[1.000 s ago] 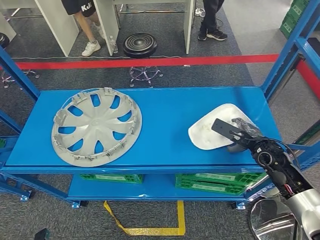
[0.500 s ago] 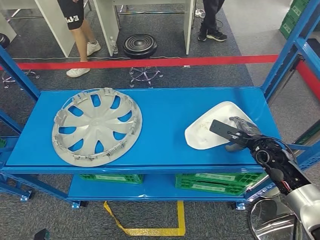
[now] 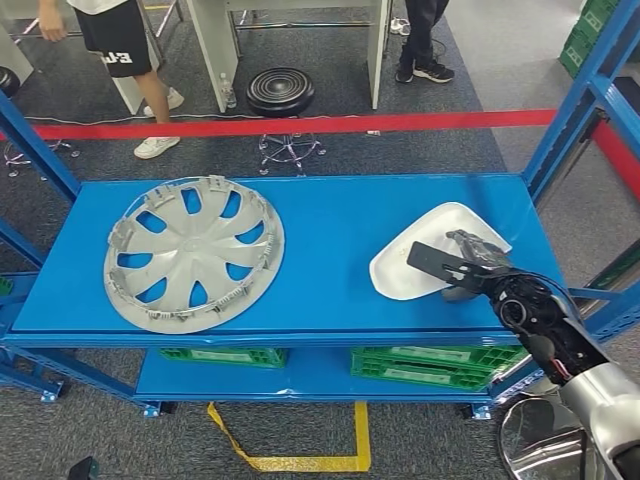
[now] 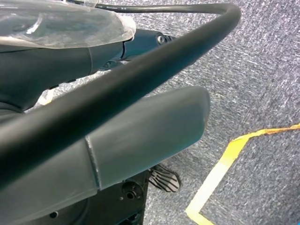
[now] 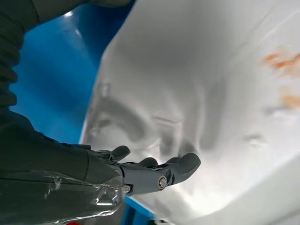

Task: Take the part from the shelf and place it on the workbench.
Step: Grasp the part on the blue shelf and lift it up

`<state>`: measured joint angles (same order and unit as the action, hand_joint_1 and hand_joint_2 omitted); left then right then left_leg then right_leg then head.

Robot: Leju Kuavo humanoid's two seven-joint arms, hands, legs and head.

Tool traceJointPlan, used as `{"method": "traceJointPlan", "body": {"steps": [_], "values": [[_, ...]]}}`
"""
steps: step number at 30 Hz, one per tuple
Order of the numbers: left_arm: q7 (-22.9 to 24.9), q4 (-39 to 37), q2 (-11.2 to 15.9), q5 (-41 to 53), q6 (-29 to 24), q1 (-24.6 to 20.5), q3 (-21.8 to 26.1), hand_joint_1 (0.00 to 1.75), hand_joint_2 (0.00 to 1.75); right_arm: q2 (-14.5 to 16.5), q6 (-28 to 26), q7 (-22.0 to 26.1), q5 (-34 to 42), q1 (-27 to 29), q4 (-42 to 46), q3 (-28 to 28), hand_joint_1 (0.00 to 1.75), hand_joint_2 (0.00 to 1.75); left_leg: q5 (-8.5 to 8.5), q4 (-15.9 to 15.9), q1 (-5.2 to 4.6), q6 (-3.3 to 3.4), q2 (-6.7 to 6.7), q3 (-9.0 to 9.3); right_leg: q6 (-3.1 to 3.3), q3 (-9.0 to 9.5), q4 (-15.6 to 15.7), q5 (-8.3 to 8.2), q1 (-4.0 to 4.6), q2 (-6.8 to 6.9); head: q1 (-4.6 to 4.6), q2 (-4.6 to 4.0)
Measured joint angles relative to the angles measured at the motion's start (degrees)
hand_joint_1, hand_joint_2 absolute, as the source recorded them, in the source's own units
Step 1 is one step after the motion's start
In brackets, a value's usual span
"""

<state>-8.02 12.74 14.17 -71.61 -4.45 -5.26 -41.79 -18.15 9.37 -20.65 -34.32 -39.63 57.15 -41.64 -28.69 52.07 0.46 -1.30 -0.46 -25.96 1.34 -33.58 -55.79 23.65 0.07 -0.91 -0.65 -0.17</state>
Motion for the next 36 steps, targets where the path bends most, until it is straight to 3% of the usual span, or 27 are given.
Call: {"method": "traceJointPlan", "body": {"steps": [11,23,29,30,33,34,36], "values": [[-0.2,0.0,0.0,0.0,0.0,-0.1,0.0,0.00,0.00,4.3,-1.1,1.6,-1.1,-1.3,-2.5,-1.9,0.00,1.75,0.02,0.0,0.01,0.00,-0.03,-0.02,0.00,-0.01,0.0,0.00,0.02,0.05,-0.04,0.00],[-0.3,0.0,0.0,0.0,0.2,-0.1,0.0,0.00,0.00,5.5,-0.7,1.9,-1.6,-1.7,-3.3,-2.7,0.00,1.75,0.01,0.0,0.00,0.01,-0.03,-0.01,0.00,0.00,0.0,0.00,0.01,0.05,-0.01,0.00],[-0.3,0.0,0.0,0.0,0.1,-0.1,0.0,0.00,0.00,5.5,-0.6,1.8,-1.7,-1.8,-3.4,-2.8,0.14,1.75,0.01,0.0,0.00,0.01,-0.03,0.00,0.00,0.00,0.0,0.00,0.01,0.05,-0.02,0.00],[-0.3,0.0,0.0,0.0,0.1,-0.1,0.0,0.00,0.00,5.5,-0.5,1.8,-1.7,-1.8,-3.5,-2.8,0.38,1.75,0.01,0.0,0.00,0.01,-0.03,0.00,0.00,0.00,0.0,0.00,0.01,0.05,-0.01,0.00],[-0.3,0.0,0.0,0.0,0.1,-0.1,0.0,0.00,0.00,5.5,-0.5,1.7,-1.7,-1.8,-3.5,-2.8,1.55,1.75,0.01,0.0,0.00,0.01,-0.03,0.00,0.00,0.00,0.0,0.00,0.01,0.05,-0.01,0.00],[-0.3,0.0,0.0,0.0,0.1,-0.1,0.0,0.00,0.00,5.5,-0.5,1.7,-1.7,-1.8,-3.5,-2.8,1.70,1.75,0.01,0.0,0.00,0.01,-0.03,0.00,0.00,0.00,0.0,0.00,0.01,0.05,-0.02,0.00],[-0.4,0.0,0.0,0.0,0.1,-0.1,0.0,0.00,0.00,5.5,-0.4,1.6,-1.7,-1.9,-3.6,-2.8,1.69,1.75,0.01,0.0,0.00,0.01,-0.02,0.00,0.00,0.00,0.0,0.00,0.01,0.05,-0.01,0.00]]}}
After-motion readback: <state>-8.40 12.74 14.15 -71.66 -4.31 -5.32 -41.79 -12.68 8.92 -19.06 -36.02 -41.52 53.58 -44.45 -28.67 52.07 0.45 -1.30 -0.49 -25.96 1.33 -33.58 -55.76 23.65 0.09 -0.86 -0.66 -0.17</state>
